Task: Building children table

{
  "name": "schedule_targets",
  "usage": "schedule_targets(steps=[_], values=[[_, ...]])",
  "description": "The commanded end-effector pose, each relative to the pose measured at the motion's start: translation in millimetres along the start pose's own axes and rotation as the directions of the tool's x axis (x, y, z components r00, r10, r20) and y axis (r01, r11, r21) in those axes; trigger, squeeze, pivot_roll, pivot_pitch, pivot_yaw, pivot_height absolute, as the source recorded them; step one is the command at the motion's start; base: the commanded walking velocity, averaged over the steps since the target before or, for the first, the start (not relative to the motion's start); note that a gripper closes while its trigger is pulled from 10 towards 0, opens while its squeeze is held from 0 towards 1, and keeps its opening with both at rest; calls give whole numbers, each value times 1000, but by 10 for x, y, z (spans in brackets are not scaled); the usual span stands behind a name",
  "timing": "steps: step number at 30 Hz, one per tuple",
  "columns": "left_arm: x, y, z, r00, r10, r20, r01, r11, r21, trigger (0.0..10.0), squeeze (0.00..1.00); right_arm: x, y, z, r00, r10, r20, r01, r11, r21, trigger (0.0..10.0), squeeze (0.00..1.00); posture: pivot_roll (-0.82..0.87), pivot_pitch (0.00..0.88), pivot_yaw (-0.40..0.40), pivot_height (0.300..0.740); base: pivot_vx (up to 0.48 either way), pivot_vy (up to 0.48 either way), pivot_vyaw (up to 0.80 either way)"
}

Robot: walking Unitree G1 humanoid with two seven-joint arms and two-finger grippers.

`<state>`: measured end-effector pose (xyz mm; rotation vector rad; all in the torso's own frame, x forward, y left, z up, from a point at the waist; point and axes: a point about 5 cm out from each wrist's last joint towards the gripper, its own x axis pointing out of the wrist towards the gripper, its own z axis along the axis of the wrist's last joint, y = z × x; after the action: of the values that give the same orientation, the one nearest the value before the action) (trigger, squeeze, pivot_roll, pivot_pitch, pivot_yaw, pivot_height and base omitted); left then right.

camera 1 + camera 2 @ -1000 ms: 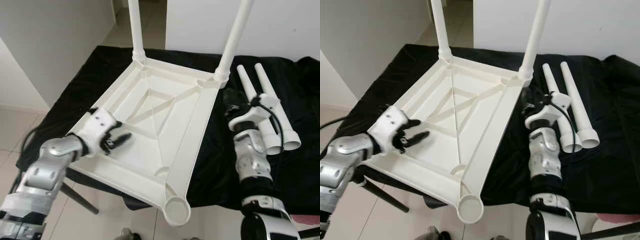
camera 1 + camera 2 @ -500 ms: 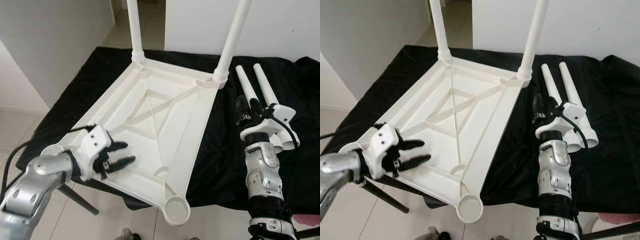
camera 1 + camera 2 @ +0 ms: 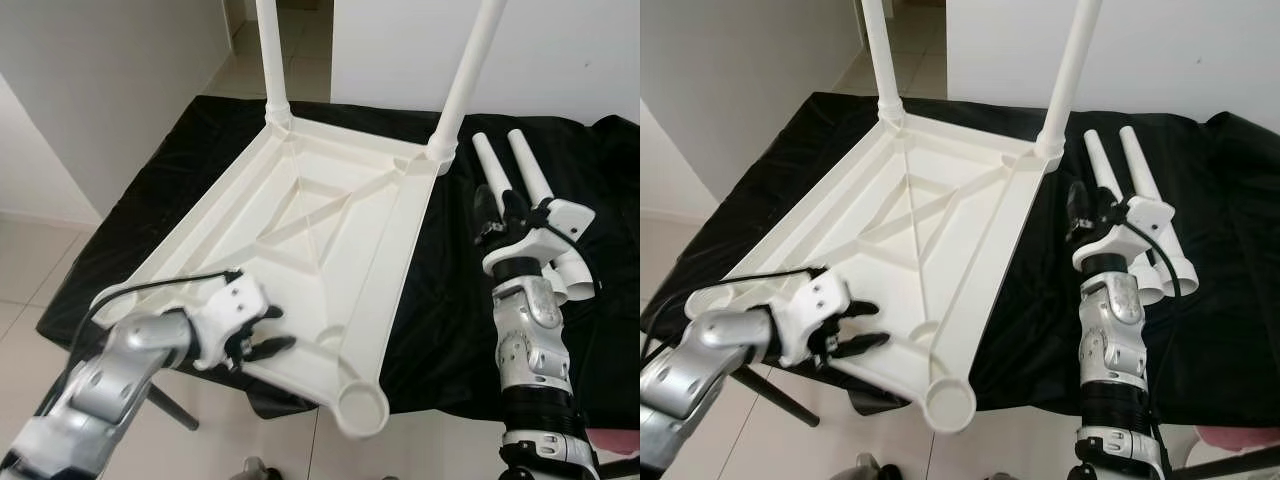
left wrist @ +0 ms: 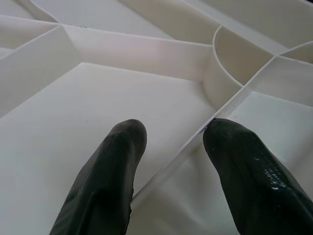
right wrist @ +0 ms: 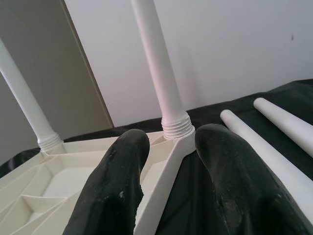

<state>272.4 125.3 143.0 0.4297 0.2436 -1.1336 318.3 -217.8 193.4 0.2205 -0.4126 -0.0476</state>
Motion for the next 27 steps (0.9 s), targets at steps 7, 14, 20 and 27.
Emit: schedule_targets(steps=[7,14,20,27], values=[[316,122,65,983,185,7,-184,980,-70,10000,0,2,39,-54,1000,-14,-25,14,1000,11,10000,0,-10,69,52,740,0,0,0],[510,131,188,984,175,43,-171,981,-95,10000,0,-16,45,-91,999,-32,-38,32,999,-3,10000,0,-19,67,65,740,0,0,0],[655,98,257,988,148,47,-144,986,-88,10000,0,-33,-13,-114,996,-77,-55,75,996,-46,10000,0,-29,66,70,740,0,0,0],[840,200,474,978,182,104,-175,982,-73,10000,0,-51,-39,-112,994,-93,-57,90,994,-55,10000,0,-53,64,77,740,0,0,0]])
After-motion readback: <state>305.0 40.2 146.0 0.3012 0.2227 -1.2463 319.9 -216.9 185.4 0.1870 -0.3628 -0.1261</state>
